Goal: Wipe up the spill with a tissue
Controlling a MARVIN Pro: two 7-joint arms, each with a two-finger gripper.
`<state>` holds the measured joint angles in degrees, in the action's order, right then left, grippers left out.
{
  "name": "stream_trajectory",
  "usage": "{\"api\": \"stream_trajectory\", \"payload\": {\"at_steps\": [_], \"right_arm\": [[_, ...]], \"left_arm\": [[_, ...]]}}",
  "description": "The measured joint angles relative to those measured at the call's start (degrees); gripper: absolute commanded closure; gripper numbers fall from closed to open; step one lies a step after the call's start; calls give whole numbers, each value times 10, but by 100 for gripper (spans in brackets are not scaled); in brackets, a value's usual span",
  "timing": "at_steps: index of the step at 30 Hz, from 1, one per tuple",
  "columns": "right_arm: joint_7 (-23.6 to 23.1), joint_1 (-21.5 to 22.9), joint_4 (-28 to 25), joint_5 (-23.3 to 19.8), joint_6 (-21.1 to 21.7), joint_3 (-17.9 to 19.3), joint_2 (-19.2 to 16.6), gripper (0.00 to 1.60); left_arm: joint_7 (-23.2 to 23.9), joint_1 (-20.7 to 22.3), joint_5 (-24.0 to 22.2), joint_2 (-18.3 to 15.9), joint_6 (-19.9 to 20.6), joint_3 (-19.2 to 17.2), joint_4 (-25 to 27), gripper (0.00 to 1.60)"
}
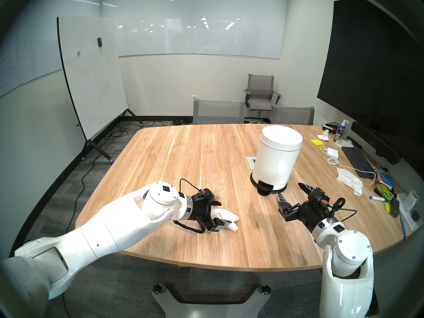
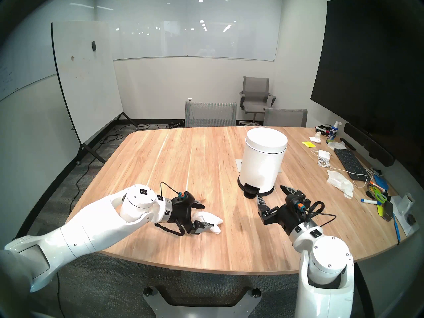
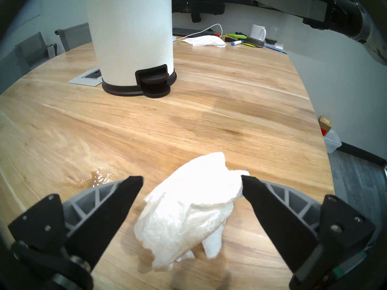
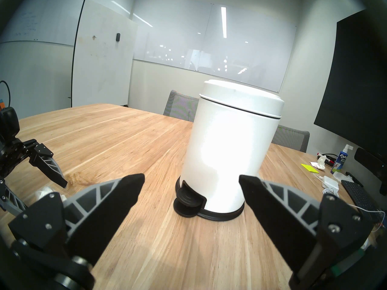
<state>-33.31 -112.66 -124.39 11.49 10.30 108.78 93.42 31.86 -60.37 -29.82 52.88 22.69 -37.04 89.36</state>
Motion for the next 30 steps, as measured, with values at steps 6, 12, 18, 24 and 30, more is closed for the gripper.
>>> {"api": "stream_trajectory", "payload": {"at_steps": [6, 12, 18, 24, 30], "right_arm": [[0, 0, 0, 0, 0, 0, 0, 0], [0, 0, 0, 0, 0, 0, 0, 0], [0, 0, 0, 0, 0, 0, 0, 0], [0, 0, 0, 0, 0, 0, 0, 0], [0, 0, 0, 0, 0, 0, 0, 0]], "left_arm": [[-1, -6, 2, 1, -3, 4, -3, 104], [-1, -8, 4, 2, -6, 7, -7, 152], [-3, -11, 5, 1, -10, 7, -10, 160], [-15, -16, 2, -6, -10, 3, -10, 160], [-33, -14, 0, -1, -7, -3, -35, 160]]}}
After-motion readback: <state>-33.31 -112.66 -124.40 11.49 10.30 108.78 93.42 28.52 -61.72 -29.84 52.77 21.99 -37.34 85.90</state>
